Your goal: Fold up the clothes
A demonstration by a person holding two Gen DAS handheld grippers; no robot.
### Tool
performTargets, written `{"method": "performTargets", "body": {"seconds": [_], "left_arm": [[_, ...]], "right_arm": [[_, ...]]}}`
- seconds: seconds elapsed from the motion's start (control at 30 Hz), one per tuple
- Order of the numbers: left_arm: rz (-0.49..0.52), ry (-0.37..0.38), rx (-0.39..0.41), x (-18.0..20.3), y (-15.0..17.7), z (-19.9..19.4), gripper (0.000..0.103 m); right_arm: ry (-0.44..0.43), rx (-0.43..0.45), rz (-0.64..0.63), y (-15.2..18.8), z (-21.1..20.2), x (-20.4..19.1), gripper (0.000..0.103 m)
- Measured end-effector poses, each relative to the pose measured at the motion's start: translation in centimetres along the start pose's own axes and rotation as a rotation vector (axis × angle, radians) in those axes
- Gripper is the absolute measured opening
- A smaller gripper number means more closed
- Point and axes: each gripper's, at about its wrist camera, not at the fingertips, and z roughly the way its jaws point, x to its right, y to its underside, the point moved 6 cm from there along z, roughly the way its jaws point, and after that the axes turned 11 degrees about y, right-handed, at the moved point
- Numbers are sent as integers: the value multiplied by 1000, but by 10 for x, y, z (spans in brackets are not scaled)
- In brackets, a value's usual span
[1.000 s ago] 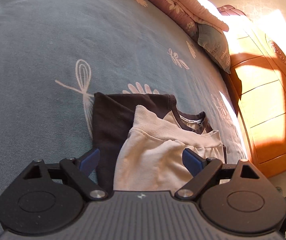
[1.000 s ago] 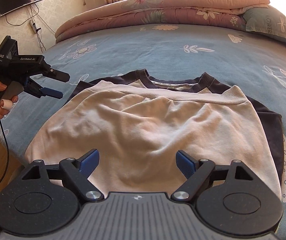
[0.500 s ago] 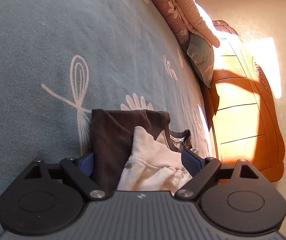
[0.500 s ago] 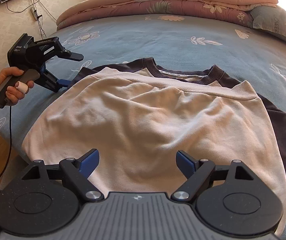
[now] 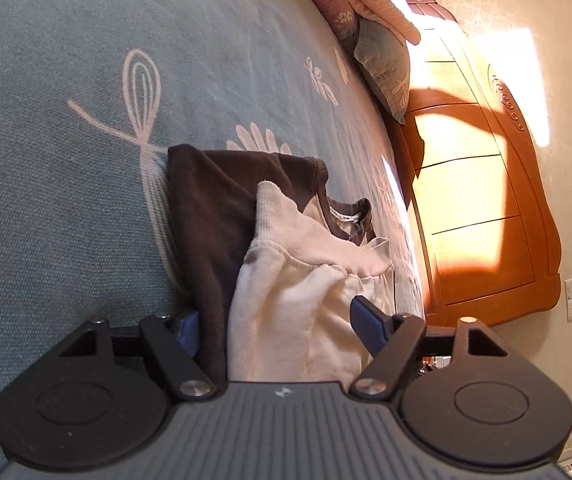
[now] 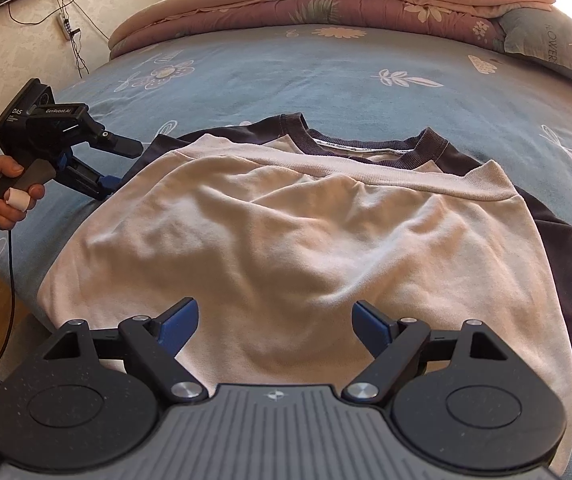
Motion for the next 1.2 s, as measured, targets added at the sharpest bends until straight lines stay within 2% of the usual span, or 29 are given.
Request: {"method": "performTargets", "body": {"seconds": [0.17,0.33,0.4,0.47,0.53,0.57,0.6,0.67,0.87,0.97,1.1,1.2], "left_arm": [[18,2,6,2,-17,16,75],[10,28,-50,2,8,6,72],[18,30,-66,0,16,2,64],[-19,27,-56,-6,11,3,56],[-72,9,-52,-16,1,8,39],[-90,-4,-55,-21,0,10,24],[-107,-18,-57,-26,-2,12,15],[-112,-26,-56,-30,-1,12,14],[-12,-139,-48,-13,5,15,14],[54,-215,-73,-3,4,20,14],[103,-289,-83,7,7,24,14],[108,-313,-70,10,8,23,14]], "right_arm": [[1,20,-4,-3,-7,-1,88],[-1,25,-2,-4,-8,1,88],[-4,25,0,-2,-9,2,88],[-6,23,6,0,-9,3,88],[-5,20,11,1,-8,3,88],[-4,20,11,0,-8,2,88],[-3,22,8,0,-9,1,88],[-5,31,-5,-1,-13,-2,88],[3,40,-61,-5,-15,-14,88],[-16,75,-175,-15,-17,-44,88],[5,156,-473,-17,-17,-116,86],[-21,190,-653,-6,-12,-166,81]]}}
